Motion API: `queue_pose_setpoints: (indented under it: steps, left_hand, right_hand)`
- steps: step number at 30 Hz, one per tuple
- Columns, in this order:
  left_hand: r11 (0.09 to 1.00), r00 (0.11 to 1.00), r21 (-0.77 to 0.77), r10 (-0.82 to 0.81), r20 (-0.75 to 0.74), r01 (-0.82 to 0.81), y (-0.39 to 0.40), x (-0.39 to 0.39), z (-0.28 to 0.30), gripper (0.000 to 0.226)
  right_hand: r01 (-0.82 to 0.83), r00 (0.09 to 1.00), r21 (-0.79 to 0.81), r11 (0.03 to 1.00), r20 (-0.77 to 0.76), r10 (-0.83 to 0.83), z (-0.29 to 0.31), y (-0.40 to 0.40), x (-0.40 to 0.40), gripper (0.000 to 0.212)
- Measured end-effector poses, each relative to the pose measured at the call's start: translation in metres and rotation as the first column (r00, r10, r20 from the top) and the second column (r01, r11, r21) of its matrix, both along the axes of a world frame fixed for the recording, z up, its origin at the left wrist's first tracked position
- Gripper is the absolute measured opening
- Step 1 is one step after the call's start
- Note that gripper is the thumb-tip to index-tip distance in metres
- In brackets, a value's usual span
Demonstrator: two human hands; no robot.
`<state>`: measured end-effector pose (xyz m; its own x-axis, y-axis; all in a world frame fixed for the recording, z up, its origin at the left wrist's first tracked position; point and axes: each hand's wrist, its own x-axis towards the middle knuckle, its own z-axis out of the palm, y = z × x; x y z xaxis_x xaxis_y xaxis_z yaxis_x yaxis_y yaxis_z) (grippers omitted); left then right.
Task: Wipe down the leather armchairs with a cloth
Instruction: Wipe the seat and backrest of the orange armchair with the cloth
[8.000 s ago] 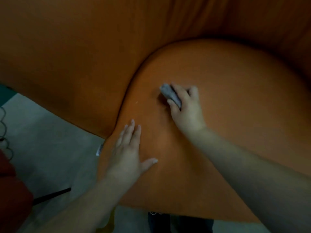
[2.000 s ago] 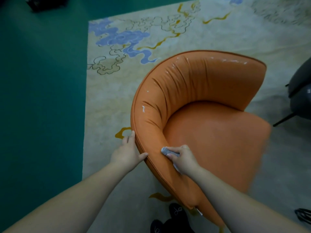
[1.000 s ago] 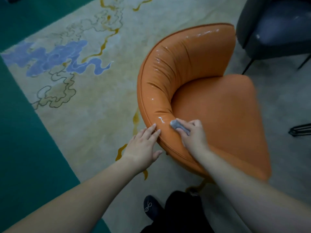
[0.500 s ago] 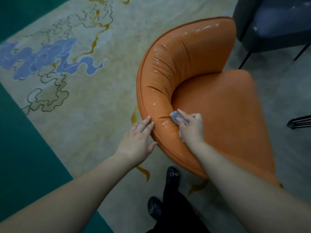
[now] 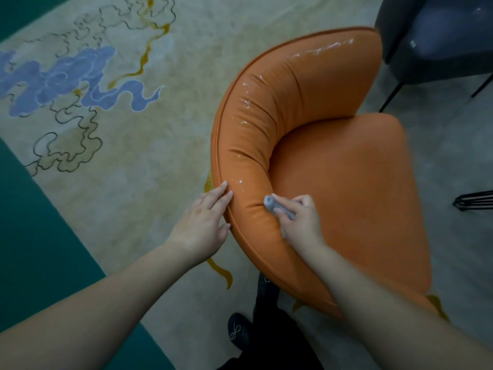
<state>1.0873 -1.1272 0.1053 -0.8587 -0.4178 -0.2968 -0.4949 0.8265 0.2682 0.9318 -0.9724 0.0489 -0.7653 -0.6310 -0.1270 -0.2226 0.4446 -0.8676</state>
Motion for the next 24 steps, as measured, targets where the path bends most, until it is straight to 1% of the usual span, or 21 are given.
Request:
queue_pose_setpoints:
  steps: [1,2,4,5,6,7,10,11,12,14,15,16,17,18,20,21,22,23,24]
  left_hand:
    - [1.000,1.000,-0.008,-0.014,0.002,0.014,-0.001,0.000,0.001,0.070]
    - [1.000,1.000,-0.011,-0.026,0.003,0.026,-0.003,0.000,0.002,0.069]
    - [0.999,1.000,-0.011,-0.030,0.001,0.030,-0.005,0.000,0.003,0.069]
    - [1.000,1.000,-0.010,-0.028,-0.002,0.028,-0.006,-0.001,0.004,0.069]
    - [1.000,1.000,-0.006,-0.029,0.000,0.029,-0.006,-0.001,0.005,0.069]
    - [0.999,0.999,-0.004,-0.032,0.008,0.032,-0.006,-0.001,0.005,0.069]
    - [0.999,0.998,-0.017,-0.046,0.035,0.047,-0.011,-0.003,0.008,0.069]
    - [0.999,0.998,-0.017,-0.045,0.041,0.045,-0.013,-0.004,0.009,0.068]
    - [0.999,0.998,-0.016,-0.039,0.044,0.040,-0.015,-0.005,0.010,0.068]
    - [0.999,0.998,-0.007,-0.035,0.049,0.035,-0.019,-0.007,0.011,0.068]
    - [0.999,0.998,-0.003,-0.038,0.053,0.038,-0.020,-0.008,0.011,0.068]
    - [0.999,0.997,0.001,-0.044,0.056,0.044,-0.021,-0.008,0.011,0.068]
    - [0.999,0.997,0.003,-0.050,0.056,0.050,-0.023,-0.008,0.011,0.068]
    - [0.998,0.997,0.002,-0.058,0.057,0.058,-0.025,-0.008,0.010,0.068]
    - [0.997,0.996,-0.002,-0.074,0.055,0.075,-0.030,-0.010,0.009,0.070]
    - [0.997,0.996,-0.004,-0.079,0.048,0.079,-0.034,-0.012,0.008,0.071]
    - [0.997,0.996,-0.006,-0.082,0.035,0.083,-0.039,-0.014,0.008,0.072]
    - [0.996,0.996,-0.007,-0.088,0.024,0.088,-0.045,-0.017,0.007,0.073]
    - [0.995,0.995,-0.004,-0.100,0.016,0.100,-0.051,-0.021,0.006,0.074]
  right_hand:
    - [0.052,0.997,-0.003,0.999,0.051,-0.052,0.002,-0.002,-0.004,0.032]
    - [0.037,0.998,-0.036,0.999,0.058,-0.035,0.006,-0.004,-0.003,0.034]
    - [-0.155,0.988,-0.112,0.982,0.000,0.156,0.009,-0.003,0.009,0.041]
    - [-0.250,0.968,-0.120,0.961,-0.046,0.246,0.010,-0.001,0.016,0.042]
    - [-0.283,0.959,-0.110,0.953,-0.063,0.277,0.010,0.001,0.019,0.042]
    - [-0.258,0.966,-0.084,0.963,-0.045,0.255,0.009,0.001,0.017,0.040]
    - [-0.051,0.998,-0.037,0.998,0.018,0.052,0.007,-0.006,0.004,0.034]
    - [-0.014,0.999,-0.046,0.999,0.032,0.016,0.007,-0.009,0.003,0.034]
    - [-0.012,0.999,-0.072,0.997,0.045,0.016,0.009,-0.012,0.006,0.034]
    - [-0.119,0.993,-0.110,0.987,0.013,0.121,0.009,-0.014,0.015,0.035]
    - [-0.170,0.985,-0.099,0.980,-0.012,0.170,0.008,-0.013,0.017,0.034]
    - [-0.177,0.984,-0.070,0.982,-0.020,0.176,0.006,-0.012,0.014,0.032]
    - [-0.137,0.991,-0.019,0.990,0.004,0.137,0.004,-0.010,0.007,0.029]
    - [-0.062,0.997,0.037,0.997,0.039,0.060,0.003,-0.007,-0.002,0.027]
    - [0.124,0.986,0.119,0.985,0.092,-0.136,0.000,-0.003,-0.016,0.023]
    - [0.181,0.975,0.107,0.978,0.107,-0.192,0.001,-0.005,-0.017,0.023]
    - [0.191,0.974,0.057,0.980,0.116,-0.196,0.006,-0.012,-0.013,0.024]
    - [0.157,0.981,-0.007,0.988,0.117,-0.155,0.011,-0.022,-0.006,0.026]
    - [0.080,0.993,-0.057,0.995,0.092,-0.075,0.015,-0.032,0.004,0.029]
